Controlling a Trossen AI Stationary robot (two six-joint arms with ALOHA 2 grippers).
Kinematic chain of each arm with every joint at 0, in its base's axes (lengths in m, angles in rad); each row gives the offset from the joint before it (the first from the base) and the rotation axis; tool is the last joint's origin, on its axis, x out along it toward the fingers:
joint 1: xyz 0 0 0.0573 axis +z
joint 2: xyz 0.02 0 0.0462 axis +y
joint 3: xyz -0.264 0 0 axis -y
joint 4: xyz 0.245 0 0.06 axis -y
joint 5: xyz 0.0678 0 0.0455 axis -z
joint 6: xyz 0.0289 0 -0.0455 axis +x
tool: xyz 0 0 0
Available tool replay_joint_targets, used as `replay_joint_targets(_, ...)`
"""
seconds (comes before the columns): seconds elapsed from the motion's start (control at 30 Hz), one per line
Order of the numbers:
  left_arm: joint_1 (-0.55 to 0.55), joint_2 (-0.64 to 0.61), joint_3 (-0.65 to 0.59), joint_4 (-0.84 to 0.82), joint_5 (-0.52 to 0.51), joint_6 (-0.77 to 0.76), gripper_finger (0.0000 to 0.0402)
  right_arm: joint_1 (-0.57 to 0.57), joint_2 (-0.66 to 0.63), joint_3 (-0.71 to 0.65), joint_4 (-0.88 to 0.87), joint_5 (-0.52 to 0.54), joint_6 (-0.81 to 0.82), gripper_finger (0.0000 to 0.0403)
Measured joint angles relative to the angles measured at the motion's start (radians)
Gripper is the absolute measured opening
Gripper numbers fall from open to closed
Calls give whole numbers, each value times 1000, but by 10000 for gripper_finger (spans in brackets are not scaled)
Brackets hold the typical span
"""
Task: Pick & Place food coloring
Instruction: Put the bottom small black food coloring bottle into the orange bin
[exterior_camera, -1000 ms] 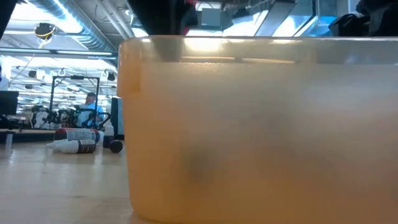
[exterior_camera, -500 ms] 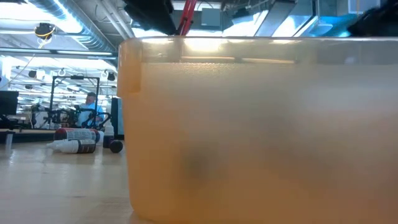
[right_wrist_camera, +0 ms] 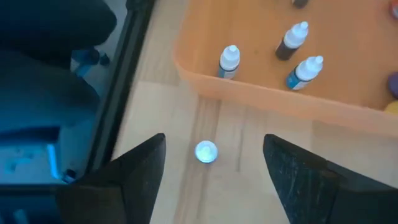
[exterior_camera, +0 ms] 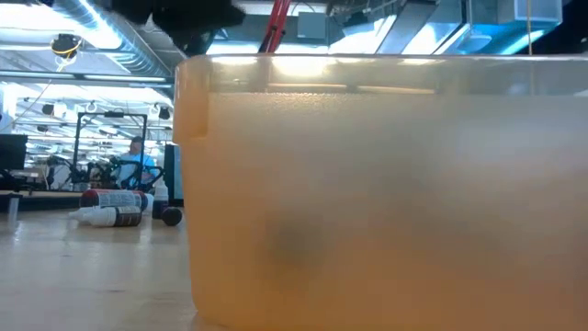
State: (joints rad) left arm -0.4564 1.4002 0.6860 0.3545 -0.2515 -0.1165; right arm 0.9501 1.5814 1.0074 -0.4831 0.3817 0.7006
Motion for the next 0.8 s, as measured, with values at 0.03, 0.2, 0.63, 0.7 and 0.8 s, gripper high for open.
replay_joint_targets(0.03,0,2,-10,11,-17,0,100,0,1,0,9,0,10,273)
replay_joint_targets(0.2,1,5,-20,16,-62,0,100,0,18,0,22,5,29,273)
replay_joint_targets(0.63,1,5,-20,24,-69,0,100,2,167,0,54,-11,-51,239)
replay_joint_targets(0.7,1,5,-20,24,-69,0,100,2,169,0,62,-18,-51,222)
replay_joint_targets(0.8,1,5,-20,24,-70,0,100,2,171,0,61,-18,-52,194)
